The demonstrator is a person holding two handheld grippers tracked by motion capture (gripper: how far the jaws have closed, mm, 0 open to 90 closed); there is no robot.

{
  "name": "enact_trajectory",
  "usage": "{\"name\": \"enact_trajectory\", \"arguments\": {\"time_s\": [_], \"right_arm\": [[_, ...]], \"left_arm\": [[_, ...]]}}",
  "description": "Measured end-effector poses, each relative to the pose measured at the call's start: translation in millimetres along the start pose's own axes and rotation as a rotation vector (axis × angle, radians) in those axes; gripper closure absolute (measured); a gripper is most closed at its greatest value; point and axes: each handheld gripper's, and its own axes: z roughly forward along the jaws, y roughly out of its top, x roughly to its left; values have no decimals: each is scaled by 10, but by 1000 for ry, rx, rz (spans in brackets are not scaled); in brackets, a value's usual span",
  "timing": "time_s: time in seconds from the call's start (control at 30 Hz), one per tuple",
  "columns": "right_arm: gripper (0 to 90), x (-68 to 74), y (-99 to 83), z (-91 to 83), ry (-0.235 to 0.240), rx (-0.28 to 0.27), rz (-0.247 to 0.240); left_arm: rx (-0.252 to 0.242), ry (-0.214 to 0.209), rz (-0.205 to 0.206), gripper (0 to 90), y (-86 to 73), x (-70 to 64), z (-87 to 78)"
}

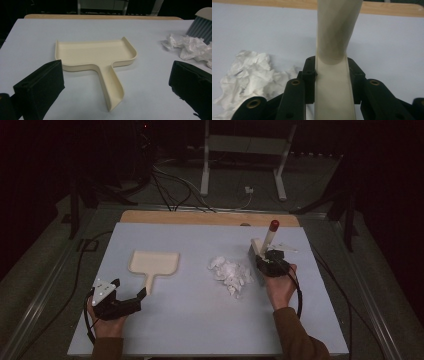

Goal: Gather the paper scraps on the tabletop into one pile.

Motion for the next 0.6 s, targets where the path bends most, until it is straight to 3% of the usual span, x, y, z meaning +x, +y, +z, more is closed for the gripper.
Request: {"name": "enact_trajectory", "arguments": {"time_s": [0.33, 0.6], "right_arm": [[673, 334, -6, 79, 103, 12, -68], [673, 317, 29, 28, 141, -1, -111]], "left_arm": [[-2, -2, -6, 7, 1, 10, -6], [1, -4, -4, 7, 0, 4, 1]]}}
